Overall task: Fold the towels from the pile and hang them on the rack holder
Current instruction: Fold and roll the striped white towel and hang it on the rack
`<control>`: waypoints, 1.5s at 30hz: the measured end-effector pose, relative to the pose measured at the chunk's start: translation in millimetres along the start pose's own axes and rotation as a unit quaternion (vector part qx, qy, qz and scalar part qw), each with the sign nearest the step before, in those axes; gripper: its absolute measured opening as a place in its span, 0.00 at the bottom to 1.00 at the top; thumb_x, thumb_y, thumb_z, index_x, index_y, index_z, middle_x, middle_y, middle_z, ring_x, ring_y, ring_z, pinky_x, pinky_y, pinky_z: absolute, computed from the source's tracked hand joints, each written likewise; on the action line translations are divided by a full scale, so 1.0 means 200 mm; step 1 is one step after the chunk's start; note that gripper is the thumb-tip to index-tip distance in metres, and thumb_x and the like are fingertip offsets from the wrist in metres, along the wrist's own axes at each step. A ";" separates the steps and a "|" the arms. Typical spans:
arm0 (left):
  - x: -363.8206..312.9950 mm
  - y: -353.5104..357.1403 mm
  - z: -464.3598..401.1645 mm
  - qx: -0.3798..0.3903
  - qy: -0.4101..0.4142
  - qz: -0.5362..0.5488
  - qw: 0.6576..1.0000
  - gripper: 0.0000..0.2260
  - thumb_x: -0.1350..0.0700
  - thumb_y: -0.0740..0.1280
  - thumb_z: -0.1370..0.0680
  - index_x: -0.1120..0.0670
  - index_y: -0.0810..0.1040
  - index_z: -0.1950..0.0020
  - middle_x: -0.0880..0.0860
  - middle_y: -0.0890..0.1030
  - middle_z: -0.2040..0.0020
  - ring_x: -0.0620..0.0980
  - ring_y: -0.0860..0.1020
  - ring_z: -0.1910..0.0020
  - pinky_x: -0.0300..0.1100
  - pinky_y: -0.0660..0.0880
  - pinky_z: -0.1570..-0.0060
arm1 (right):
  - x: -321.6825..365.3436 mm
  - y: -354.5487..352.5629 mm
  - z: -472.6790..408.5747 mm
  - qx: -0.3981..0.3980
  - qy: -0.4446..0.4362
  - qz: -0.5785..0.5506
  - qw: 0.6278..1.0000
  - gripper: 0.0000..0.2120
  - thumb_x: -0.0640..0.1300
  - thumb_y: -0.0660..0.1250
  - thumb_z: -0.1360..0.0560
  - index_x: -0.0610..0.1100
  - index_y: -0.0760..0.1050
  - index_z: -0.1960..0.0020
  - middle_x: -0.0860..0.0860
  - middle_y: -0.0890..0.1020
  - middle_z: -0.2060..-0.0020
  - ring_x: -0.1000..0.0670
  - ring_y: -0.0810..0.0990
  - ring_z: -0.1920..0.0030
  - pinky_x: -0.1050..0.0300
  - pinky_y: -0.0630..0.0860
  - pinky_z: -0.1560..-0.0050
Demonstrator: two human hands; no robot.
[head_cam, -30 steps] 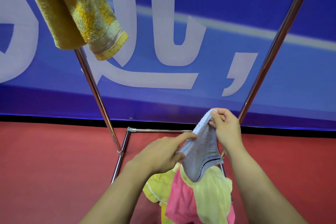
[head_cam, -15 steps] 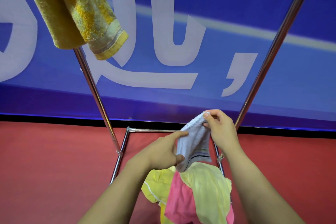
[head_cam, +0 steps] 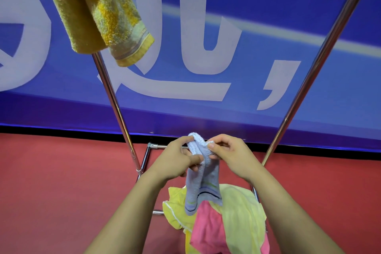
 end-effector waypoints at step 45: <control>-0.03 -0.05 0.04 -0.233 0.142 -0.317 0.908 0.10 0.42 0.69 0.22 0.46 0.76 0.46 0.43 0.77 0.46 0.47 0.78 0.44 0.47 0.74 0.54 | 0.05 0.01 0.02 -0.136 -0.086 0.147 0.976 0.05 0.41 0.72 0.22 0.49 0.81 0.49 0.54 0.84 0.50 0.57 0.83 0.50 0.68 0.77 0.50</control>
Point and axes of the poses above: each hand's wrist, its own z-axis away from the middle knuckle, its own y-axis out of the palm, x = y × z, the point moved 3 cm from there along -z, towards the middle knuckle
